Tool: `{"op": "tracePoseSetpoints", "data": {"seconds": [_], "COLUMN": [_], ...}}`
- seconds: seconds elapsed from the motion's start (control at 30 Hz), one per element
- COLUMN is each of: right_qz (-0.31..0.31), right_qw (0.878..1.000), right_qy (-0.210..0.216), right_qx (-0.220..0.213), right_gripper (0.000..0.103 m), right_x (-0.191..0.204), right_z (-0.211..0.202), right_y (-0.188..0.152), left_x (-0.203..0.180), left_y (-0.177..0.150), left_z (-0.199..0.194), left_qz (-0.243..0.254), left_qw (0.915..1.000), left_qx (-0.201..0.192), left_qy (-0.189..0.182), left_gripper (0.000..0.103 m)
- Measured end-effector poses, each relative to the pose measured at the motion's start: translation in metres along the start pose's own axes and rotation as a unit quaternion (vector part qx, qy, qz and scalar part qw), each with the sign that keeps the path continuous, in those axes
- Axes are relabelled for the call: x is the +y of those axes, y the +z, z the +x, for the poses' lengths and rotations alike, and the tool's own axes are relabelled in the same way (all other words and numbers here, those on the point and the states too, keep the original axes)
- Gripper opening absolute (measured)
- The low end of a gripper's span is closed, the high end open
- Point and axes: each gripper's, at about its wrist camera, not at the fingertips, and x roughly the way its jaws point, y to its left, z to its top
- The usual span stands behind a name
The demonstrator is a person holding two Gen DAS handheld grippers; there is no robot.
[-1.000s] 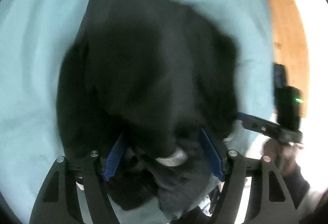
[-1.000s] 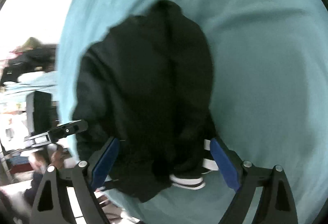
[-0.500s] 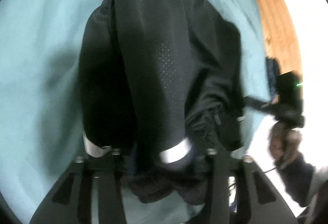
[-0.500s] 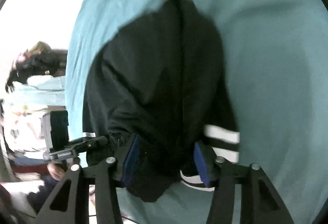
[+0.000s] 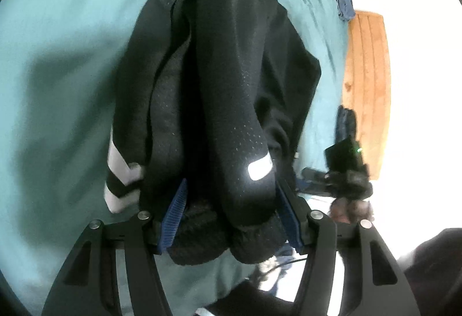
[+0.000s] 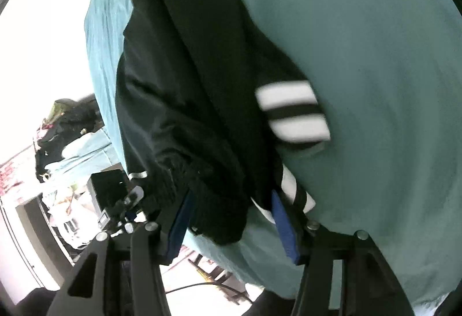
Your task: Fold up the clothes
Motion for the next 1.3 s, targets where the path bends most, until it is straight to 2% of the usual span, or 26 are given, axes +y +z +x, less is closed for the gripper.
{"op": "tracePoseSetpoints", "data": {"seconds": [0.07,0.13,0.2,0.33,0.37,0.4,0.5,0.57,0.6,0.63,0.67,0.7,0.73,0.8,0.9,0.97,1.07,1.17,1.2,1.27,1.3], "right_qz": [0.006,0.016,0.025,0.025,0.023,0.030,0.057,0.064,0.061,0.057,0.049,0.045,0.042,0.009,-0.028,-0.059,-0.046,-0.023,-0.023,-0.053,-0.064], "right_qw": [1.000,0.998,0.998,0.999,0.999,0.998,0.995,0.996,0.996,0.996,0.994,0.994,0.994,0.992,0.987,0.989,0.996,0.999,0.999,0.994,0.990], "right_qy": [0.025,0.054,0.059,0.034,0.033,0.045,0.079,0.063,0.058,0.064,0.091,0.088,0.085,0.095,0.124,0.098,0.036,-0.008,-0.018,-0.056,-0.069], "right_qx": [0.004,0.001,0.001,-0.019,-0.028,-0.028,-0.023,-0.015,-0.014,-0.022,-0.037,-0.048,-0.059,-0.083,-0.103,-0.096,-0.067,-0.033,-0.025,-0.074,-0.103], "right_gripper": [0.053,0.059,0.065,0.068,0.073,0.079,0.079,0.079,0.073,0.063,0.028,0.016,0.016,0.014,0.014,0.014,0.014,0.030,0.039,0.042,0.052], "right_x": [0.001,0.001,-0.001,-0.009,-0.010,-0.012,-0.023,-0.027,-0.023,-0.021,-0.018,-0.016,-0.013,-0.002,0.012,0.017,-0.002,-0.012,-0.010,0.012,0.023], "right_z": [-0.004,-0.010,-0.012,-0.029,-0.031,-0.025,-0.004,0.016,0.023,0.027,0.031,0.030,0.029,0.017,-0.001,-0.008,0.005,0.015,0.013,-0.018,-0.034], "right_y": [-0.007,-0.015,-0.022,-0.036,-0.039,-0.037,-0.028,-0.018,-0.017,-0.016,-0.016,-0.017,-0.019,-0.026,-0.037,-0.043,-0.041,-0.032,-0.029,-0.022,-0.018], "left_x": [-0.001,-0.002,-0.009,-0.025,-0.029,-0.038,-0.040,-0.024,-0.018,-0.016,-0.013,-0.011,-0.007,-0.001,-0.011,-0.015,0.004,0.023,0.020,0.007,0.000], "left_y": [0.000,-0.002,-0.004,-0.009,-0.010,-0.009,-0.002,0.002,0.004,0.005,0.005,0.004,0.002,-0.005,-0.018,-0.025,-0.029,-0.033,-0.033,-0.030,-0.024], "left_z": [0.007,0.003,-0.003,-0.002,0.003,0.020,0.046,0.049,0.053,0.060,0.066,0.069,0.071,0.063,0.049,0.043,0.058,0.065,0.058,0.036,0.024], "left_qz": [-0.020,-0.035,-0.041,-0.025,-0.021,-0.025,-0.045,-0.053,-0.052,-0.050,-0.048,-0.051,-0.054,-0.046,-0.003,0.021,0.020,-0.014,-0.006,0.027,0.037], "left_qw": [0.9997,0.9985,0.9972,0.9978,0.9979,0.9981,0.9978,0.9975,0.9977,0.9981,0.9984,0.9984,0.9981,0.9979,0.9969,0.9969,0.9974,0.9942,0.9941,0.9951,0.9959], "left_qx": [-0.002,-0.011,-0.025,-0.038,-0.038,-0.037,-0.029,-0.022,-0.018,-0.013,-0.010,-0.006,0.003,0.008,0.010,0.016,0.054,0.098,0.104,0.093,0.073], "left_qy": [-0.016,-0.040,-0.057,-0.049,-0.048,-0.043,-0.038,-0.042,-0.040,-0.034,-0.028,-0.025,-0.031,-0.044,-0.078,-0.074,-0.043,-0.042,-0.030,0.017,0.039], "left_gripper": [0.061,0.061,0.061,0.062,0.065,0.068,0.068,0.068,0.068,0.063,0.055,0.030,0.018,0.018,0.018,0.018,0.018,0.023,0.029,0.045,0.054]}}
